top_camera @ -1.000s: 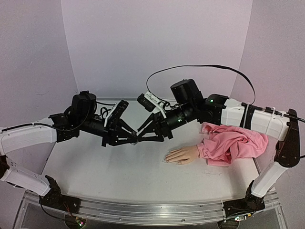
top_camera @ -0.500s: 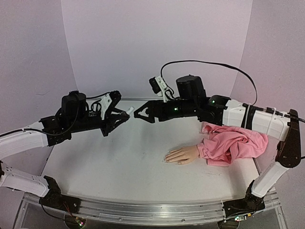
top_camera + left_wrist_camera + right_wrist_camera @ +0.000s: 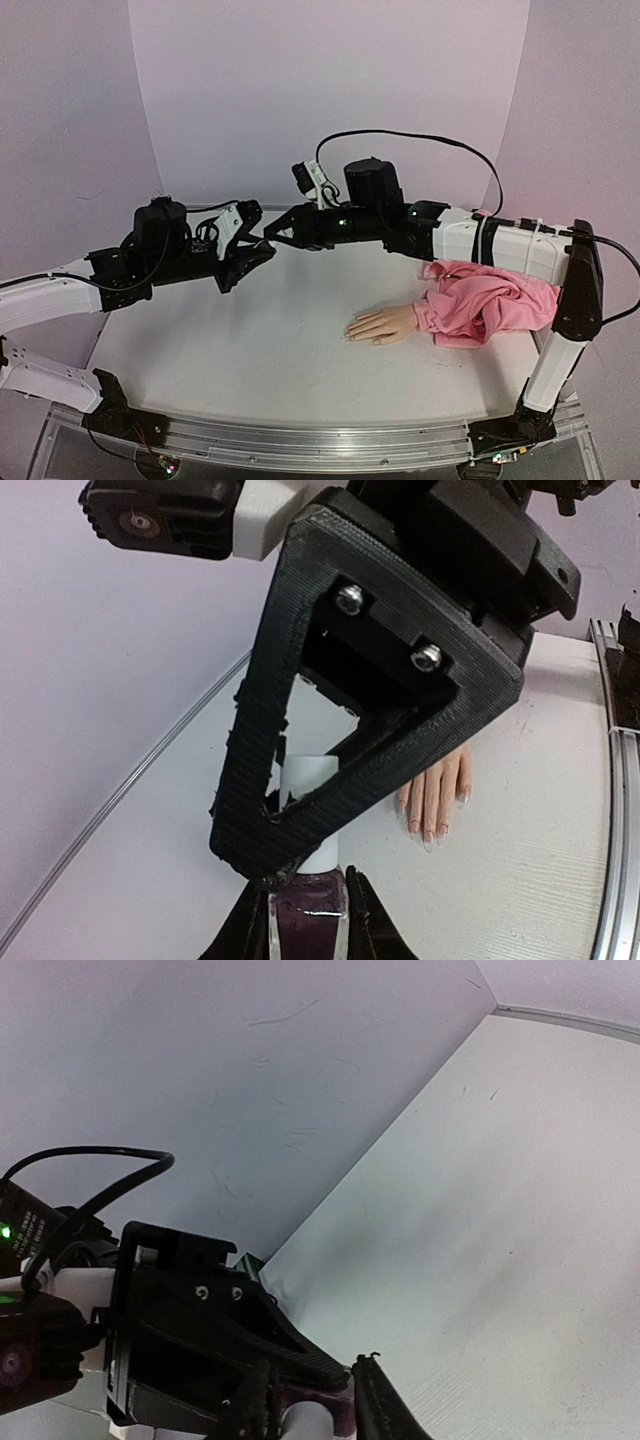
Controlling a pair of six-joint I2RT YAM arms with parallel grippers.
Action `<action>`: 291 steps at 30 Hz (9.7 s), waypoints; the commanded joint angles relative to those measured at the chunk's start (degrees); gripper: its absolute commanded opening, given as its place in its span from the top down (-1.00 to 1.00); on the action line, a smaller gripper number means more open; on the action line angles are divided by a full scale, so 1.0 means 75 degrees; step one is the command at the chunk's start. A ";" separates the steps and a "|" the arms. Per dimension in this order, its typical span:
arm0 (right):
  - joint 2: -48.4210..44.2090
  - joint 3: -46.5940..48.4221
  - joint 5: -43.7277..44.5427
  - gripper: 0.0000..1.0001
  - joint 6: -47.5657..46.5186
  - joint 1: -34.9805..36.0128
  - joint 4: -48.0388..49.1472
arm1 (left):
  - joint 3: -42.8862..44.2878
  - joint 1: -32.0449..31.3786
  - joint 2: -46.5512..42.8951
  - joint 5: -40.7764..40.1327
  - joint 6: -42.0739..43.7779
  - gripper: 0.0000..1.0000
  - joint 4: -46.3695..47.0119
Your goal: Paint the nails
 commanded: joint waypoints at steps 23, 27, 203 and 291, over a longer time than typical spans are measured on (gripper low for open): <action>-0.0784 -0.1035 -0.6992 1.00 -0.3271 -0.0118 0.0725 | 0.1134 0.0585 0.1184 0.9133 -0.1945 1.00 0.0369; -0.0913 -0.1036 -0.6009 1.00 -0.3354 -0.0125 0.0675 | 0.0978 0.0585 0.0940 0.8133 -0.1674 1.00 0.0379; -0.0987 0.0085 -0.1581 0.96 -0.0735 -0.0049 -0.0326 | 0.0123 0.0473 -0.0478 0.2558 -0.0475 1.00 0.0338; -0.2878 -0.4025 0.2964 1.00 -0.2555 0.0035 -0.2690 | 0.0842 0.0478 -0.1681 -0.0463 -0.0633 1.00 0.0024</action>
